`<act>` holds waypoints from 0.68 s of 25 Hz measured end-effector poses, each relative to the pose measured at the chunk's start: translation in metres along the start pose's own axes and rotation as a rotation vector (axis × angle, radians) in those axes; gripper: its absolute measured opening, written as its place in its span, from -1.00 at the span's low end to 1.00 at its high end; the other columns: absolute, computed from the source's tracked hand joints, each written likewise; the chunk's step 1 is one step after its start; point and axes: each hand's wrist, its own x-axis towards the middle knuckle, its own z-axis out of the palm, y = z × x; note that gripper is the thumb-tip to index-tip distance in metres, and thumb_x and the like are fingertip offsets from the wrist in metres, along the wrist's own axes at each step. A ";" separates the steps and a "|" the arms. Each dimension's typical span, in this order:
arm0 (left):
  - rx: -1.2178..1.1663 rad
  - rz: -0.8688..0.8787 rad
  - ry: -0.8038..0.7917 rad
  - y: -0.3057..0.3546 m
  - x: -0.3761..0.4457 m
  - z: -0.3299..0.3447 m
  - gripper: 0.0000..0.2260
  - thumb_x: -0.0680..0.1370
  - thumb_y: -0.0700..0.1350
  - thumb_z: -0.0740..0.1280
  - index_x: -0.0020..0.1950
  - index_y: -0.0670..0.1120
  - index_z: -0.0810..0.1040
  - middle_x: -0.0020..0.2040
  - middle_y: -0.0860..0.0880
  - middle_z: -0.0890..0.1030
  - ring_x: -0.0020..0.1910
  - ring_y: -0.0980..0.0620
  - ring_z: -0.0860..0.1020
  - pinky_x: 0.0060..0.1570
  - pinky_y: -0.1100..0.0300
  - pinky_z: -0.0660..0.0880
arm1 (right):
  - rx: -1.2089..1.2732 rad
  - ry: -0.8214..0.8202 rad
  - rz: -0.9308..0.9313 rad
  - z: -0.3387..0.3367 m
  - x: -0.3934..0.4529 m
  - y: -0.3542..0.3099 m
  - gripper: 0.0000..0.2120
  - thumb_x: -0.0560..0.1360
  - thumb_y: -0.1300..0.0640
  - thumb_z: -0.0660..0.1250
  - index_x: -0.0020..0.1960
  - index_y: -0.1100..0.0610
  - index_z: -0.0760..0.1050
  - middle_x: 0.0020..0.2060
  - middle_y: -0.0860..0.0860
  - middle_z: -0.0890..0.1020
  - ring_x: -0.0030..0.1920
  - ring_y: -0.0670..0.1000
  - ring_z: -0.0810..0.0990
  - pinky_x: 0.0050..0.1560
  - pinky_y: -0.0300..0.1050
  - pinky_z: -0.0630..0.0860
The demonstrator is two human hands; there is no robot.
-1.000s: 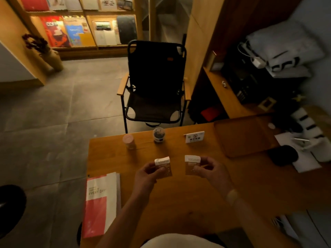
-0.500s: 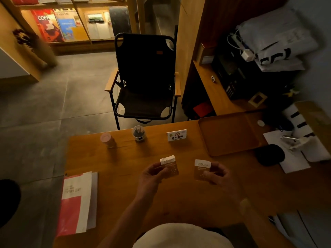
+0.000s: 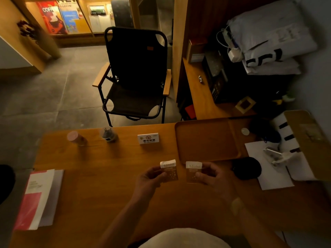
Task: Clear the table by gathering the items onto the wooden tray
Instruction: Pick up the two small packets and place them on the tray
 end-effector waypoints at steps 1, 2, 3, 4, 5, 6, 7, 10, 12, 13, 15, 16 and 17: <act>0.012 -0.008 0.003 -0.001 0.001 0.009 -0.77 0.51 -0.19 0.39 0.12 0.06 0.60 -0.01 0.13 0.69 -0.05 0.11 0.63 -0.11 0.20 0.51 | -0.002 0.000 0.006 -0.008 0.003 0.000 -0.73 0.44 0.23 0.45 0.06 -0.05 0.55 0.00 -0.03 0.67 0.02 -0.04 0.65 -0.14 -0.22 0.60; 0.021 -0.015 0.005 -0.001 0.003 0.017 -0.77 0.51 -0.19 0.38 0.13 0.05 0.60 0.00 0.10 0.69 -0.04 0.08 0.63 -0.11 0.21 0.52 | -0.007 0.001 0.013 -0.015 0.006 0.001 -0.73 0.44 0.24 0.45 0.06 -0.04 0.54 0.00 -0.03 0.66 0.03 -0.04 0.64 -0.14 -0.21 0.59; 0.027 -0.020 0.010 -0.002 0.004 0.024 -0.78 0.52 -0.19 0.38 0.13 0.04 0.59 0.01 0.09 0.68 -0.04 0.07 0.62 -0.12 0.22 0.52 | -0.008 -0.001 0.019 -0.020 0.008 0.002 -0.73 0.44 0.24 0.45 0.06 -0.04 0.54 0.00 -0.03 0.66 0.02 -0.04 0.64 -0.14 -0.22 0.59; 0.035 -0.024 0.020 -0.002 0.006 0.030 -0.78 0.52 -0.19 0.38 0.13 0.04 0.59 0.01 0.10 0.67 -0.05 0.08 0.62 -0.14 0.23 0.52 | -0.005 -0.003 0.028 -0.024 0.011 0.004 -0.72 0.44 0.24 0.45 0.07 -0.03 0.54 -0.01 -0.03 0.66 0.01 -0.05 0.64 -0.15 -0.22 0.59; 0.042 -0.027 0.033 -0.002 0.008 0.035 -0.79 0.51 -0.18 0.39 0.11 0.04 0.59 0.00 0.10 0.67 -0.06 0.08 0.62 -0.15 0.24 0.52 | 0.002 -0.002 0.036 -0.028 0.013 0.006 -0.72 0.44 0.23 0.45 0.08 -0.02 0.54 -0.01 -0.03 0.67 0.01 -0.05 0.65 -0.17 -0.23 0.59; 0.043 -0.033 0.042 -0.002 0.011 0.039 -0.79 0.51 -0.18 0.39 0.10 0.05 0.59 -0.01 0.11 0.67 -0.07 0.09 0.62 -0.16 0.24 0.51 | 0.012 0.001 0.041 -0.031 0.016 0.008 -0.72 0.44 0.24 0.45 0.09 0.00 0.55 -0.01 -0.02 0.67 0.00 -0.05 0.65 -0.19 -0.24 0.59; 0.044 -0.041 0.048 -0.002 0.015 0.042 -0.80 0.51 -0.19 0.39 0.08 0.06 0.58 -0.02 0.12 0.67 -0.09 0.11 0.62 -0.17 0.24 0.51 | 0.020 0.003 0.045 -0.034 0.020 0.010 -0.73 0.43 0.24 0.45 0.09 0.01 0.55 -0.02 -0.01 0.67 0.00 -0.04 0.65 -0.20 -0.25 0.59; 0.067 -0.070 0.049 -0.002 0.033 0.050 -0.80 0.51 -0.19 0.39 0.08 0.06 0.58 -0.03 0.12 0.68 -0.16 0.19 0.63 -0.23 0.28 0.47 | -0.001 -0.004 0.063 -0.043 0.038 0.016 -0.72 0.45 0.26 0.44 0.11 0.04 0.54 0.00 -0.01 0.65 0.01 -0.03 0.64 -0.18 -0.24 0.59; 0.079 -0.079 0.042 -0.003 0.048 0.056 -0.79 0.51 -0.19 0.39 0.10 0.05 0.58 -0.02 0.10 0.68 -0.20 0.22 0.63 -0.27 0.32 0.47 | -0.012 0.016 0.079 -0.049 0.054 0.019 -0.71 0.44 0.27 0.44 0.12 0.05 0.53 -0.02 -0.01 0.65 -0.02 -0.03 0.64 -0.20 -0.24 0.60; 0.085 -0.083 0.039 -0.002 0.056 0.058 -0.78 0.51 -0.20 0.39 0.10 0.05 0.58 -0.03 0.11 0.67 -0.21 0.23 0.63 -0.30 0.34 0.47 | -0.021 0.022 0.083 -0.051 0.062 0.021 -0.71 0.44 0.26 0.45 0.12 0.06 0.52 -0.03 -0.01 0.65 -0.04 -0.04 0.65 -0.23 -0.26 0.60; 0.098 -0.098 0.041 -0.002 0.075 0.064 -0.80 0.52 -0.19 0.39 0.07 0.07 0.57 -0.04 0.13 0.66 -0.19 0.20 0.63 -0.33 0.36 0.46 | -0.044 0.018 0.094 -0.054 0.083 0.024 -0.71 0.44 0.26 0.45 0.12 0.07 0.52 -0.05 0.00 0.65 -0.10 -0.05 0.65 -0.29 -0.32 0.57; 0.105 -0.109 0.041 -0.002 0.085 0.066 -0.81 0.52 -0.19 0.38 0.05 0.07 0.57 -0.02 0.12 0.65 -0.17 0.18 0.62 -0.33 0.36 0.45 | -0.056 0.017 0.102 -0.055 0.094 0.025 -0.72 0.44 0.26 0.45 0.11 0.07 0.52 -0.05 0.02 0.65 -0.11 -0.05 0.64 -0.30 -0.34 0.56; 0.113 -0.123 0.037 -0.001 0.096 0.069 -0.83 0.53 -0.19 0.37 0.05 0.05 0.56 0.00 0.09 0.65 -0.14 0.15 0.62 -0.34 0.35 0.45 | -0.070 0.019 0.110 -0.056 0.106 0.026 -0.72 0.45 0.26 0.45 0.11 0.09 0.51 -0.04 0.03 0.64 -0.10 -0.03 0.63 -0.28 -0.33 0.55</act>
